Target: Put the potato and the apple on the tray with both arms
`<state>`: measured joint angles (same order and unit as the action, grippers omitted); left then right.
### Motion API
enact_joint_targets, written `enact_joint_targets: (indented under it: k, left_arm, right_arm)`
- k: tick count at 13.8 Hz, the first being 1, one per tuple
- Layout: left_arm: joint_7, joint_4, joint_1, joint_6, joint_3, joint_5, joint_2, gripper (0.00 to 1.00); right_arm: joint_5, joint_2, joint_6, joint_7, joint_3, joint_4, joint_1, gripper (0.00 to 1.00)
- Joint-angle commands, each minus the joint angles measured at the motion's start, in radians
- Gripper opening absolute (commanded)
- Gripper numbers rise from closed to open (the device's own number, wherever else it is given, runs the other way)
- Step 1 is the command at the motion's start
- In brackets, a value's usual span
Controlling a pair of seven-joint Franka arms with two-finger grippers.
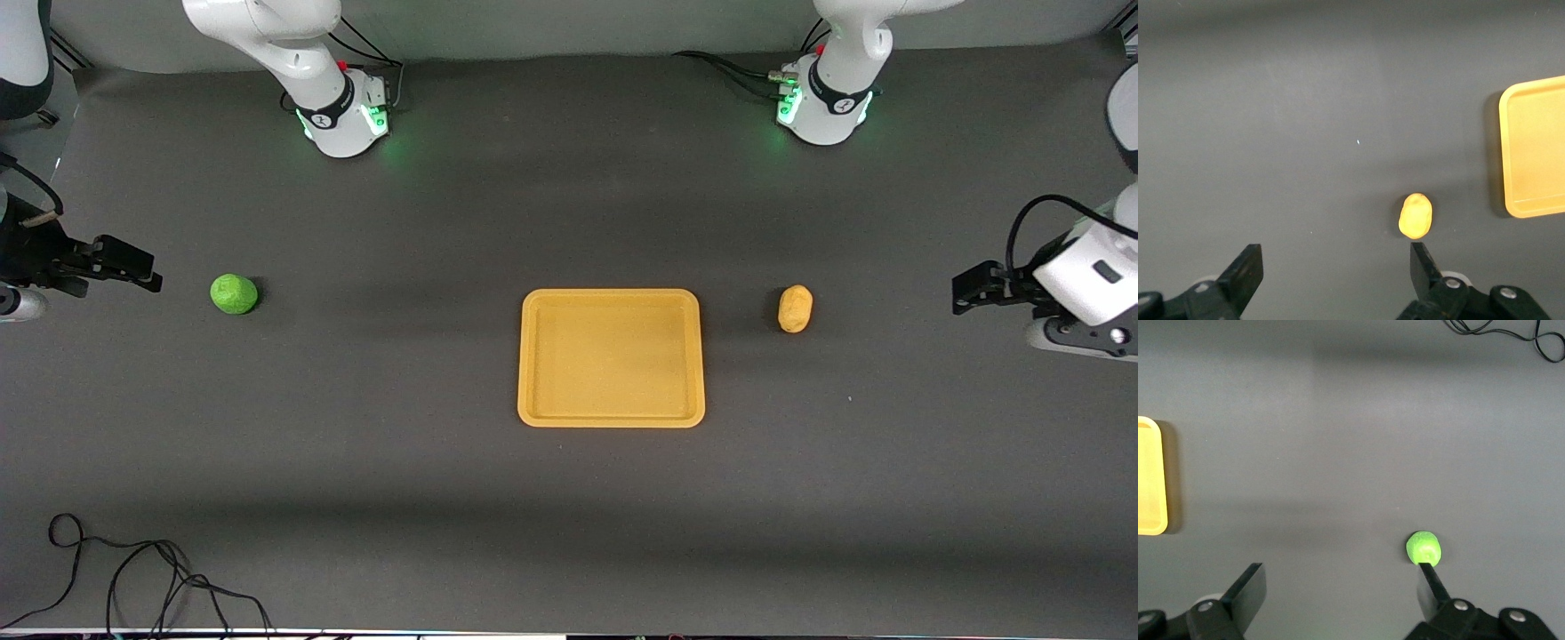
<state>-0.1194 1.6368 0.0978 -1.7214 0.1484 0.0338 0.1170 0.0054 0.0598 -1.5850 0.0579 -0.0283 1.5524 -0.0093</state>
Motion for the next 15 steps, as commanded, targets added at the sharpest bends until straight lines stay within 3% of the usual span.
enact_joint_targets:
  k: [1,4,7,9,11,15]
  left_arm:
    - [-0.013,0.272,-0.012,-0.201,0.000,-0.002,-0.111,0.97]
    - [0.007,0.458,-0.043,-0.367,0.000,-0.003,-0.109,0.98]
    - [0.075,0.619,-0.067,-0.582,0.002,-0.012,-0.048,0.99]
    - [0.101,0.635,-0.104,-0.622,0.003,-0.047,0.031,0.99]
    - [0.121,0.632,-0.142,-0.630,0.003,-0.156,0.091,0.99]
    - [0.116,0.627,-0.217,-0.626,0.003,-0.172,0.157,0.99]
  right_arm:
    - [0.018,0.012,0.025,-0.015,-0.009,-0.031,0.002,1.00]
    - [0.018,0.014,0.025,-0.013,-0.009,-0.029,0.003,1.00]
    - [0.018,0.012,0.025,-0.001,-0.009,-0.017,0.006,1.00]
    - [0.018,0.009,0.026,-0.001,-0.009,0.003,0.006,1.00]
    - [0.018,0.011,0.023,-0.001,-0.009,0.003,0.006,1.00]
    - [0.018,0.003,-0.010,0.003,-0.012,0.043,0.003,1.00]
